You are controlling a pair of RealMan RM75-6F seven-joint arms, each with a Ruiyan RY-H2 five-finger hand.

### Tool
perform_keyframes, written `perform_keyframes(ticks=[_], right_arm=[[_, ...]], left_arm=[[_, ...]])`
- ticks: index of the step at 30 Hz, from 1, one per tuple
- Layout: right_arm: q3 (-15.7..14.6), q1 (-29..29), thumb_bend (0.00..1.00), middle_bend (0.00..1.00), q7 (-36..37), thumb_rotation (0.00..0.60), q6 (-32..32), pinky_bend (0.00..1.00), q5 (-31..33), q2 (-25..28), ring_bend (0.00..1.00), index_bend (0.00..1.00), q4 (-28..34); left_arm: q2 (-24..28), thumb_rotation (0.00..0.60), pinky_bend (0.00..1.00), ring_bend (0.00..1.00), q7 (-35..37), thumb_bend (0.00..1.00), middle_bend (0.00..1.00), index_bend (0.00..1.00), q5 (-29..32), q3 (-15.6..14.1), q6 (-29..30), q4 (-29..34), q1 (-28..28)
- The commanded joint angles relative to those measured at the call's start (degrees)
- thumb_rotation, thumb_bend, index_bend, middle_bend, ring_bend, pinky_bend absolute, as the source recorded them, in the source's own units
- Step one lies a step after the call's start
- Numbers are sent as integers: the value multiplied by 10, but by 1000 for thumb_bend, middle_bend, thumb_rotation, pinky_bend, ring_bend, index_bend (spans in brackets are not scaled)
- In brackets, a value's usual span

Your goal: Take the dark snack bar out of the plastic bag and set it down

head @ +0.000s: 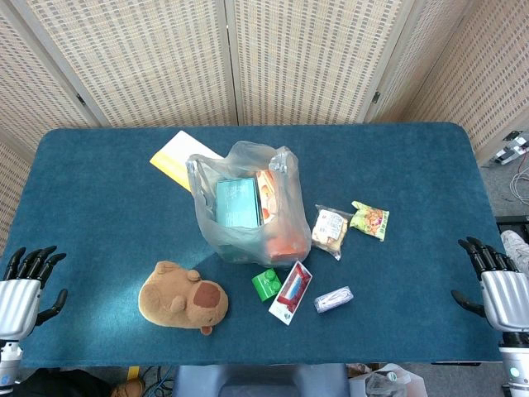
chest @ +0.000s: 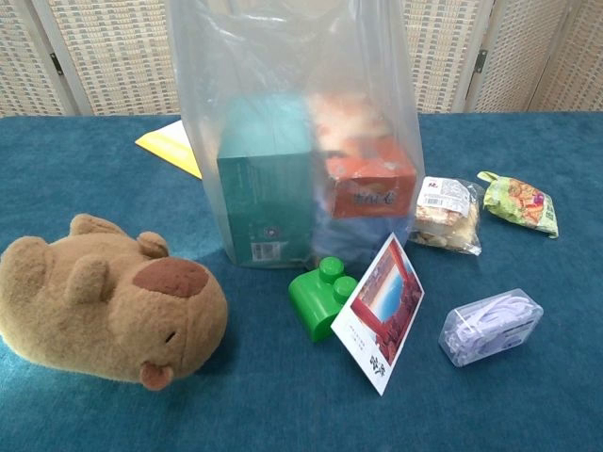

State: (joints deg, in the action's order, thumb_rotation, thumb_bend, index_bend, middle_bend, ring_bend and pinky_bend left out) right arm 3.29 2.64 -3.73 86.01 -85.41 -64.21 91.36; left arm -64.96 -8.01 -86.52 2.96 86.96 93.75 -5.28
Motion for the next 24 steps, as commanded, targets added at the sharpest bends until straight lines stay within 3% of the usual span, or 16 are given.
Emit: perform_keyframes(ticks=[1, 12, 24], right_arm=[[0, 0, 144, 138, 1, 600, 0, 262, 0, 0, 157, 163, 0], [2, -2, 144, 138, 13, 600, 11, 262, -10, 6, 157, 163, -2], [23, 14, 146, 138, 20, 600, 40, 262, -52, 51, 157, 163, 21]], left_arm=[[0, 600, 21, 134, 1, 329, 130, 211, -1, 0, 0, 0, 0], [14, 600, 32, 160, 47, 329, 144, 213, -19, -1, -9, 6, -12], [68, 600, 61, 170, 190, 329, 149, 208, -44, 14, -68, 42, -69]])
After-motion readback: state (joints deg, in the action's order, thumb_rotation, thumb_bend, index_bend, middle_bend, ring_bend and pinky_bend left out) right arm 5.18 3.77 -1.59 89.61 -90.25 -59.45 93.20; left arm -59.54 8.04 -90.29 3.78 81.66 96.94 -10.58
